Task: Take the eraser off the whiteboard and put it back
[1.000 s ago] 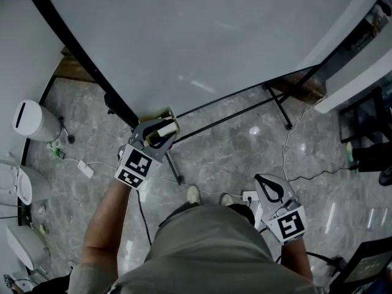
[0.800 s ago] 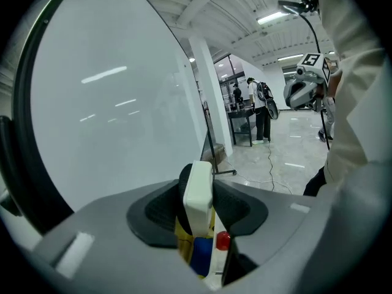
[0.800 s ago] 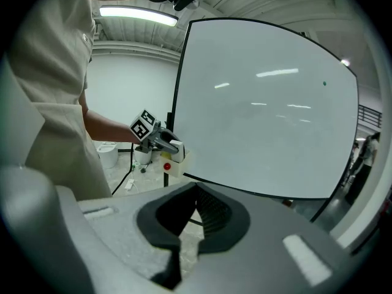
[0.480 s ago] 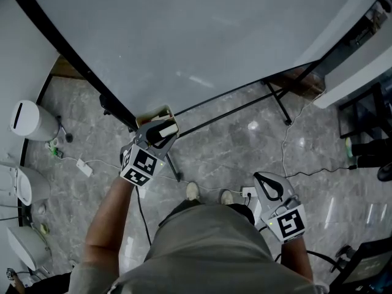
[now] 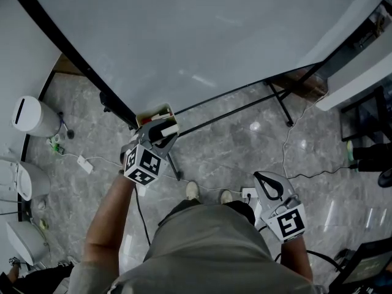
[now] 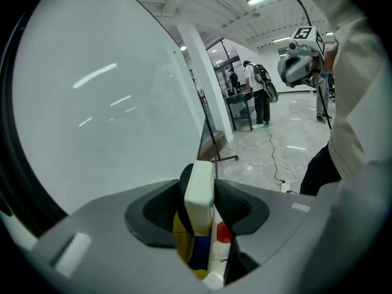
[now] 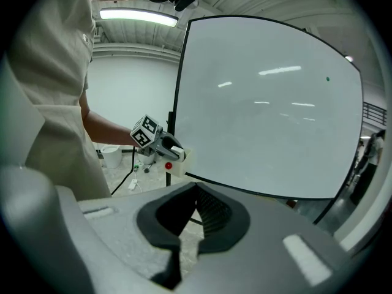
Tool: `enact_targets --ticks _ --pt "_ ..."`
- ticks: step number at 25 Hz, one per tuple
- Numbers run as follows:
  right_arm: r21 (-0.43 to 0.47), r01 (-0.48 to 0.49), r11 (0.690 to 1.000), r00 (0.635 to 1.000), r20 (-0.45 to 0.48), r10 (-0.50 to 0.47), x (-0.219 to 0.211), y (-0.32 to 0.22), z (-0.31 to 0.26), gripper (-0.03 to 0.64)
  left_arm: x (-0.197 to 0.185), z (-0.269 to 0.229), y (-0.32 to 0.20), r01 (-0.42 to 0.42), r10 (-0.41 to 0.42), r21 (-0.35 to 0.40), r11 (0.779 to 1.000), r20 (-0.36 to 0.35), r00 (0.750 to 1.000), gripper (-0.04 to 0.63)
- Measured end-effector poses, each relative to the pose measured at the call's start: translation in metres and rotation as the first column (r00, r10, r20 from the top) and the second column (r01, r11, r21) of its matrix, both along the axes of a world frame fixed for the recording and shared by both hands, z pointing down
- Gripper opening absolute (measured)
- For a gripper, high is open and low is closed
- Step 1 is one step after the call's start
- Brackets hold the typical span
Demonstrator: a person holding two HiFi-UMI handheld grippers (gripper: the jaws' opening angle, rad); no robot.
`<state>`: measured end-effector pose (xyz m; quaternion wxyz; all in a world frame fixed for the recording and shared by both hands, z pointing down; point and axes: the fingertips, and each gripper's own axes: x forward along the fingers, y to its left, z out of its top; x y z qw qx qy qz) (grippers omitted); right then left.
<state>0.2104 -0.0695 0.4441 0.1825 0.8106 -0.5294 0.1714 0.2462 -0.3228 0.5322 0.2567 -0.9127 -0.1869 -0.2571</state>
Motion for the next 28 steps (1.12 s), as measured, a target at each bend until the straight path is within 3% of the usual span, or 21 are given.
enact_targets --ticks 11,18,24,28 --pt "0.028 0.034 0.999 0.999 -0.007 -0.034 0.012 0.027 0.001 0.003 0.000 0.000 -0.002 0.090 -0.091 0.054 0.995 0.009 0.996 0.206" --pt "0.050 0.087 0.995 0.996 -0.005 -0.087 0.029 0.054 0.001 0.003 -0.009 -0.011 0.000 0.185 -0.186 0.095 0.978 0.000 0.983 0.210" --pt "0.065 0.176 0.982 0.984 -0.010 -0.176 0.044 0.079 -0.006 0.003 -0.035 -0.045 0.022 0.315 -0.309 0.103 0.944 -0.074 0.948 0.213" --pt "0.096 0.245 0.965 0.969 0.002 -0.247 0.048 0.093 -0.007 0.003 -0.064 -0.084 0.054 0.401 -0.397 -0.002 0.916 -0.144 0.907 0.213"
